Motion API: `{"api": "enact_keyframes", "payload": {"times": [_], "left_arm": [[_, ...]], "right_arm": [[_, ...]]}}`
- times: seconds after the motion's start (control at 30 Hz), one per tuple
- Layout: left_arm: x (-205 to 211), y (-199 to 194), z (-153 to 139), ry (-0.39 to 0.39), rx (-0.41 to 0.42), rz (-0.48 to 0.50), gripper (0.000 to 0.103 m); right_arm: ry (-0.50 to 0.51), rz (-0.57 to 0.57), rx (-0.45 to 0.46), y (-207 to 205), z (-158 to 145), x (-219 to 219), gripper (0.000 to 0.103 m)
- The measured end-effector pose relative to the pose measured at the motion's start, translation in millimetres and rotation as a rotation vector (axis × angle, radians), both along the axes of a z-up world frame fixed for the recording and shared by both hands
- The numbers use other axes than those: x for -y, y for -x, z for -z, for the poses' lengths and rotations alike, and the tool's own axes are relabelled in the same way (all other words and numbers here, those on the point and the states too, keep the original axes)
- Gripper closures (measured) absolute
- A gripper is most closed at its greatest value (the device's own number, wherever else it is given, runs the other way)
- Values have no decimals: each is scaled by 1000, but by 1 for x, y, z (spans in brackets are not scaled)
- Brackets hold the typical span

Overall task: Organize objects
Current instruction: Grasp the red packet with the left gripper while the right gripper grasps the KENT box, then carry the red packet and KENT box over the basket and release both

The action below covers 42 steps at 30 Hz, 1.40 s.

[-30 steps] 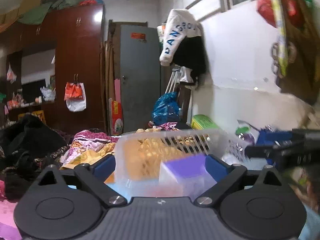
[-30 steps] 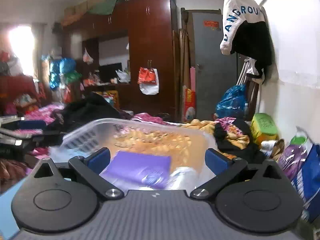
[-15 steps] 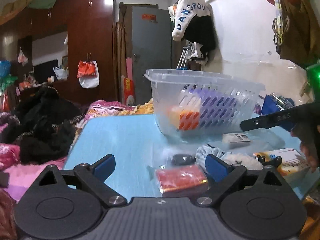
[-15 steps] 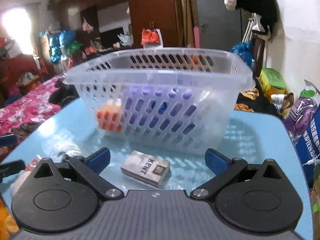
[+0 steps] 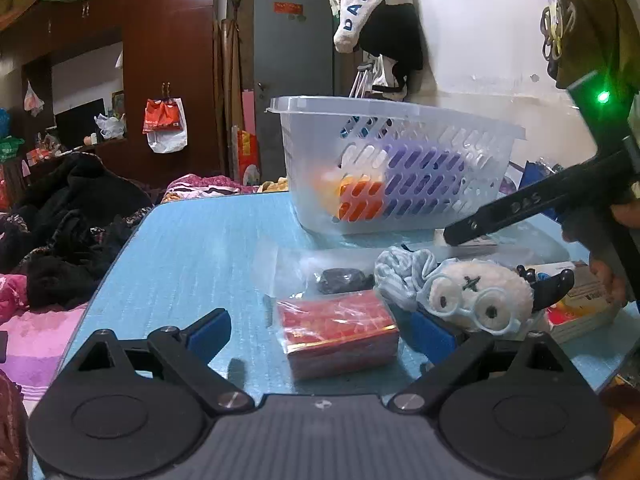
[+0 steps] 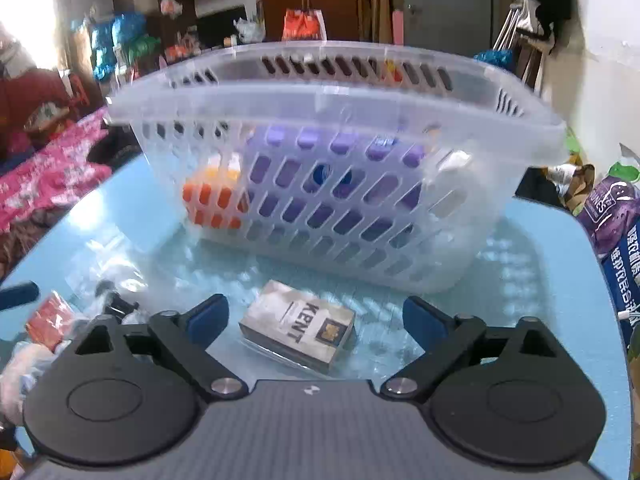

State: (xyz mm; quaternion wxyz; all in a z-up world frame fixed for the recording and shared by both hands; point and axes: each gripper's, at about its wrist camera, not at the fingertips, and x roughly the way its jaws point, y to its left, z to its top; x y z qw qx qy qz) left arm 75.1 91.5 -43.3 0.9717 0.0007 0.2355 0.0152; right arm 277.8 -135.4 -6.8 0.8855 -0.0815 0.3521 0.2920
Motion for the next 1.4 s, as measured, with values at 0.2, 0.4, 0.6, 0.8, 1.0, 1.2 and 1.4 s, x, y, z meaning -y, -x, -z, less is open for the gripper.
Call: {"api": "enact_keyframes", "payload": {"times": [0.2, 0.4, 0.6, 0.8, 1.0, 1.2, 1.4], "left_arm": [[-1, 0, -1, 4, 6, -2, 5], [-3, -2, -1, 11, 7, -26, 5], [1, -4, 0, -34, 2, -63, 5], [3, -1, 0, -53, 5, -70, 8], [0, 6, -1, -54, 22, -90, 8], [-3, 5, -1, -51, 23, -94, 14], [-11, 5, -2, -26, 20, -83, 40]], "right_arm": [[3, 10, -42, -8, 0, -4, 16], [36, 34, -52, -13, 1, -11, 29], [50, 13, -30, 1, 1, -8, 37], [60, -5, -27, 6, 2, -2, 35], [37, -9, -40, 6, 1, 7, 28], [57, -18, -29, 6, -1, 5, 36], [53, -8, 39, 14, -8, 6, 39]]}}
